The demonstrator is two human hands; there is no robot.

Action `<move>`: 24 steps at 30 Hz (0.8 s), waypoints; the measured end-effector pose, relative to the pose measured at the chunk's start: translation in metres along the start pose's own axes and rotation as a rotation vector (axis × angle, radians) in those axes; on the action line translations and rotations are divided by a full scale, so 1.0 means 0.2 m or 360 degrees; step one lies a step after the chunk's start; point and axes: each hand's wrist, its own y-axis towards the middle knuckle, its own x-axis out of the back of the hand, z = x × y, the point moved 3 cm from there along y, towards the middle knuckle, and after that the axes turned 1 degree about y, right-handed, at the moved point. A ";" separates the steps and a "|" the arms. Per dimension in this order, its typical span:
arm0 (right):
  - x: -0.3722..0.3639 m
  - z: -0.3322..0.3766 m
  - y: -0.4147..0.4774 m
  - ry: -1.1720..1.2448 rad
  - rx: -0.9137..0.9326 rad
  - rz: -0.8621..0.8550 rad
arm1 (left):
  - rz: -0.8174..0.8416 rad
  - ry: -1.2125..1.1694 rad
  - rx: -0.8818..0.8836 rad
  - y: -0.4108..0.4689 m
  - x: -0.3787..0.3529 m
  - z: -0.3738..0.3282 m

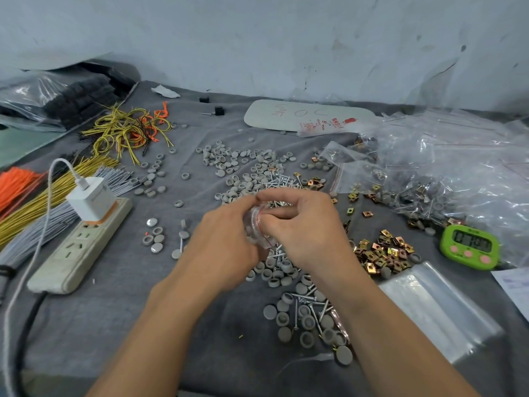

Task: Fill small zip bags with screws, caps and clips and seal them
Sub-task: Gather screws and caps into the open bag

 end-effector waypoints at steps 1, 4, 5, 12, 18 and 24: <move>0.00 0.00 0.00 0.0029 -0.0014 0.0004 | -0.0024 -0.0025 -0.0014 0.00 0.00 0.00; 0.04 -0.01 0.02 0.0093 -0.0066 -0.0145 | -0.0120 -0.0093 -0.0032 0.00 0.01 0.00; 0.07 -0.01 0.02 0.0000 -0.0070 -0.0235 | -0.0142 -0.0091 -0.0017 0.00 0.01 0.01; -0.01 -0.06 0.00 -0.1249 -0.0115 0.0357 | -0.0326 -0.0104 0.0026 0.00 0.03 0.02; -0.07 -0.04 -0.04 -0.1460 0.0069 0.0480 | -0.0332 -0.0074 0.0053 0.01 0.03 0.04; -0.04 0.00 -0.06 -0.1663 0.0108 0.0231 | -0.0363 -0.0043 0.0100 0.01 0.04 0.07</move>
